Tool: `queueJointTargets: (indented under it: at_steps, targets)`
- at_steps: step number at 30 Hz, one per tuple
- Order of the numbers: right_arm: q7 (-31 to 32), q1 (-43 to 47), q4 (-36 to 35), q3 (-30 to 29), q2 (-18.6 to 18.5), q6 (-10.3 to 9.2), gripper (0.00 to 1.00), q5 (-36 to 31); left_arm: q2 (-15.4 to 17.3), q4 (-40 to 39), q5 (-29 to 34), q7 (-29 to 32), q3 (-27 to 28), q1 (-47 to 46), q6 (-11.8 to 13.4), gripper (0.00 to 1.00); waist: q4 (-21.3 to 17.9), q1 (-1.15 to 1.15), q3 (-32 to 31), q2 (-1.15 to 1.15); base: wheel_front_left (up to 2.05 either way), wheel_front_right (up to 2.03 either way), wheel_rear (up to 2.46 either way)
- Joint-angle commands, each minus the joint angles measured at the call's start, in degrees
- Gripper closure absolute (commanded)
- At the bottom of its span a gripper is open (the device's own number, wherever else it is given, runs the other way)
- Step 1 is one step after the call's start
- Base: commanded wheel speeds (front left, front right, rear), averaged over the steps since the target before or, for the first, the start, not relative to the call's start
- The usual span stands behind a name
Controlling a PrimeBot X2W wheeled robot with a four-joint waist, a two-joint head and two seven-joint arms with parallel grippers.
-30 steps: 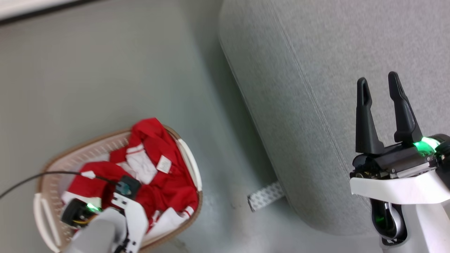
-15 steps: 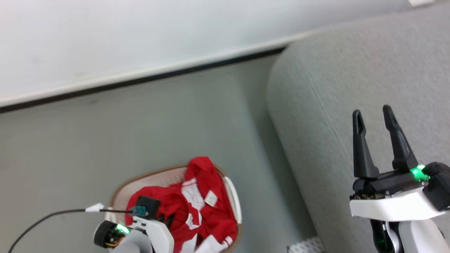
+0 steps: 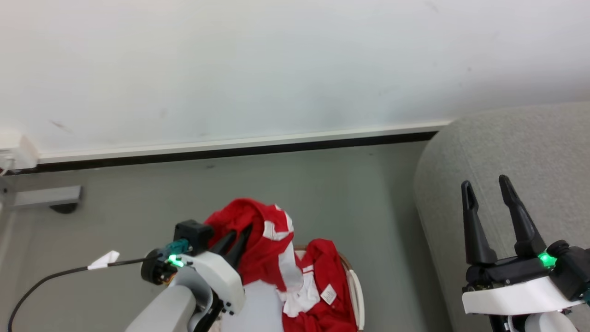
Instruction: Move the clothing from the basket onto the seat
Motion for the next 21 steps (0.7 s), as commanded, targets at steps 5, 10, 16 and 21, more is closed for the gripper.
queueJointTargets:
  at_steps: [5,10,16,21]
  targets:
    - [-0.19,1.75,0.97,1.32,-0.25,-0.12,0.00,0.40,1.04,-7.99,0.67,-0.01,2.71,1.61,0.90,1.00,3.46,0.02,-2.71,0.00,0.00,0.00,0.00]
    - [-0.19,2.73,1.89,3.13,-0.04,-0.12,0.00,0.50,1.67,-15.82,0.89,-0.02,4.60,2.57,1.79,1.00,4.36,0.02,-4.29,0.00,0.00,0.00,0.00]
    - [-0.19,3.26,3.09,6.52,-0.09,-0.12,0.00,0.91,2.44,-24.56,-0.30,0.36,6.11,2.64,3.29,1.00,4.87,0.02,-5.54,0.00,0.00,0.00,0.00]
    - [-0.19,3.01,3.99,8.84,-0.02,-0.12,0.00,0.98,3.63,-31.58,-1.22,1.64,7.28,3.35,4.85,1.00,5.11,0.02,-6.17,0.00,0.00,0.00,0.00]
